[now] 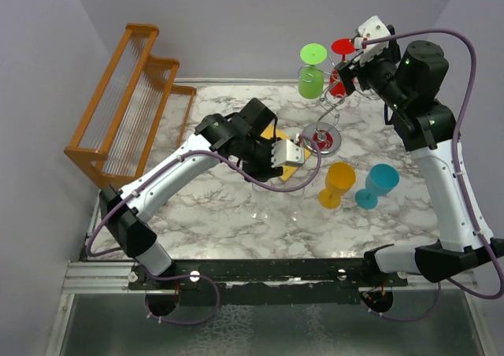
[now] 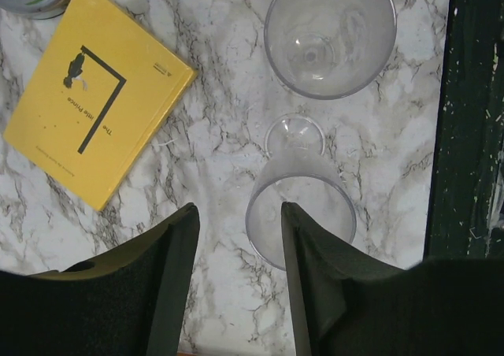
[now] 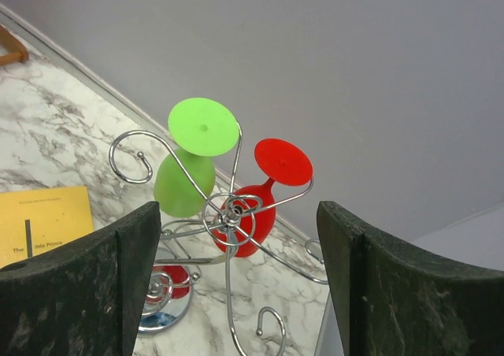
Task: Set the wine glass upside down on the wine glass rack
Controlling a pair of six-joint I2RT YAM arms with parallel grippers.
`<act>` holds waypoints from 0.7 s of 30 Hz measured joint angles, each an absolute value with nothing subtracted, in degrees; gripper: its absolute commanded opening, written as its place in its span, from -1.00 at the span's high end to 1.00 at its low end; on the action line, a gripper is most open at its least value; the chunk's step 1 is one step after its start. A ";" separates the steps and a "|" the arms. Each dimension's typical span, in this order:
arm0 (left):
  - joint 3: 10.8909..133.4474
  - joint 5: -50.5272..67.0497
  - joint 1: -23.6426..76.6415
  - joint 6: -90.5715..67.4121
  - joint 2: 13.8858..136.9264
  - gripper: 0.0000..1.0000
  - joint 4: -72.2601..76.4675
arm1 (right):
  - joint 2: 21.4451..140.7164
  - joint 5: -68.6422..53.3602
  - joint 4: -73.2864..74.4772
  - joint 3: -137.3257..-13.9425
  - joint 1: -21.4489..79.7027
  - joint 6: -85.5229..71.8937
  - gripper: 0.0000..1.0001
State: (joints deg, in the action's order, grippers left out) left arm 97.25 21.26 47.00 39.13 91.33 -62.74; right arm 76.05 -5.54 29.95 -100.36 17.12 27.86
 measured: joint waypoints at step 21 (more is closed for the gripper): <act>97.78 15.92 49.52 42.17 94.94 1.00 -66.78 | 76.05 -6.46 30.00 -99.04 16.49 27.88 -0.60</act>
